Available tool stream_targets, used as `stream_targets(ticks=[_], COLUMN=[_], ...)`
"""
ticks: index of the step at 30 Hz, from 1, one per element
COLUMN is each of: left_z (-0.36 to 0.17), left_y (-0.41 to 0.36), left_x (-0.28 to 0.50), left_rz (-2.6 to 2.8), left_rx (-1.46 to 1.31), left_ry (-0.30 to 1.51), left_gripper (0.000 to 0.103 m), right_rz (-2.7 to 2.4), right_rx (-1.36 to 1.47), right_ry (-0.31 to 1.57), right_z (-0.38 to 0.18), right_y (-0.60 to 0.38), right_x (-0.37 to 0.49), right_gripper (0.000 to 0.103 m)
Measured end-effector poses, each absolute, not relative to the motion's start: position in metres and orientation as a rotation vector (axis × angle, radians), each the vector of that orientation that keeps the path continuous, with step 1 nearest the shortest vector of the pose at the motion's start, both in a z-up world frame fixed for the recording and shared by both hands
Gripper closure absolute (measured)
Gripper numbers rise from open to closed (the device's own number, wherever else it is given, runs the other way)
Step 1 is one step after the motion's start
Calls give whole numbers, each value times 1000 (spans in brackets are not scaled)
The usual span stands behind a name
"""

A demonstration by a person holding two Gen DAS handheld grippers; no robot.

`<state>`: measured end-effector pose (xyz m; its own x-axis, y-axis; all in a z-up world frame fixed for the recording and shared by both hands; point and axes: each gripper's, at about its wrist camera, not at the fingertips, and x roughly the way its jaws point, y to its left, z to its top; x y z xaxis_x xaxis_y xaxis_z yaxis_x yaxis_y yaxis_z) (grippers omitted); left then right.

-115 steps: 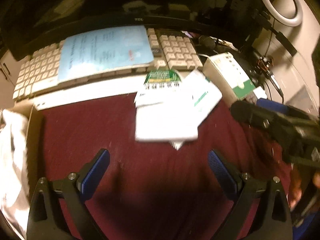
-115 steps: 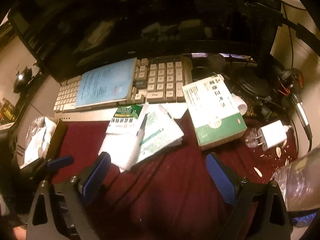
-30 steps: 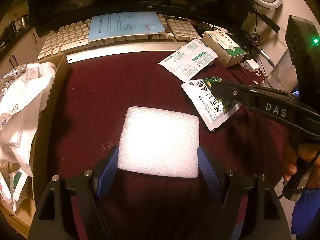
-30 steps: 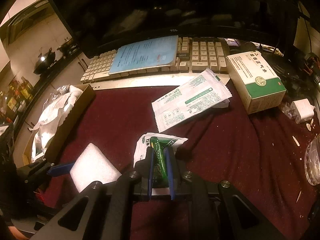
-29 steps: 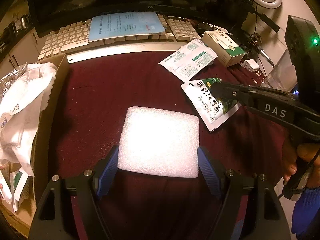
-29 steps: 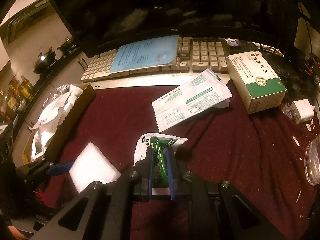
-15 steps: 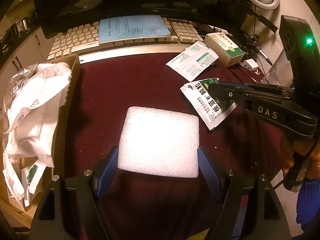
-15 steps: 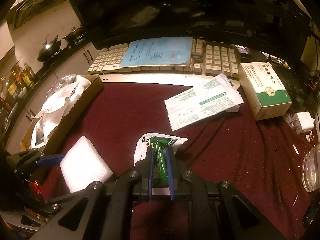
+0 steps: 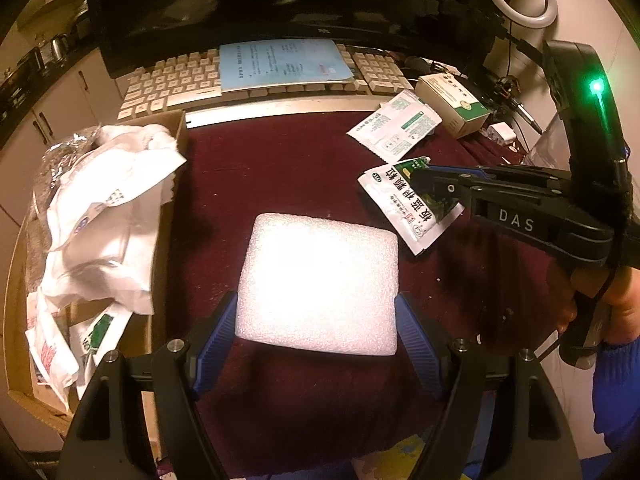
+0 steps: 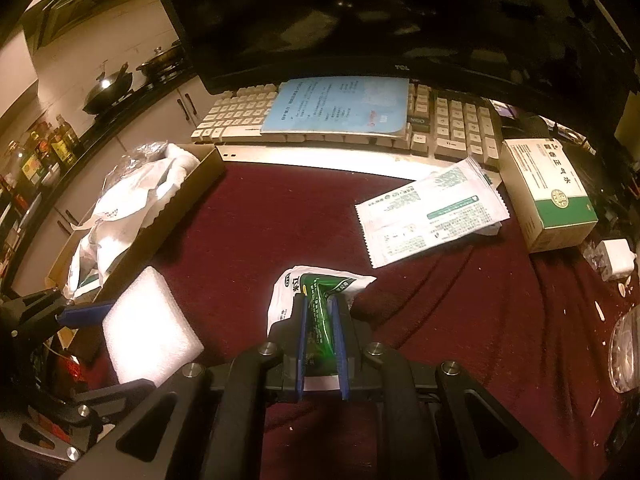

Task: Organize soft objects
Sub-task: 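Carry the foam pad and green sachet over the cardboard box with both tools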

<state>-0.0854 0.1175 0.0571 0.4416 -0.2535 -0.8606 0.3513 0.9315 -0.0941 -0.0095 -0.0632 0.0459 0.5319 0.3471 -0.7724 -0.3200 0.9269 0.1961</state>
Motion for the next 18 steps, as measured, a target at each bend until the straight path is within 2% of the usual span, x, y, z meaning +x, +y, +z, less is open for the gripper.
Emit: stream_targets(ticks=[18], left_z=[72], left_y=[147], left_x=[-96], left_rz=[-333], left_rx=[97], left_ry=[1029], left_gripper=[26], right_rz=[430], right_rx=[15], right_ry=[923], right_z=[51], right_y=[-46], right_x=[-12], right_gripper=[90])
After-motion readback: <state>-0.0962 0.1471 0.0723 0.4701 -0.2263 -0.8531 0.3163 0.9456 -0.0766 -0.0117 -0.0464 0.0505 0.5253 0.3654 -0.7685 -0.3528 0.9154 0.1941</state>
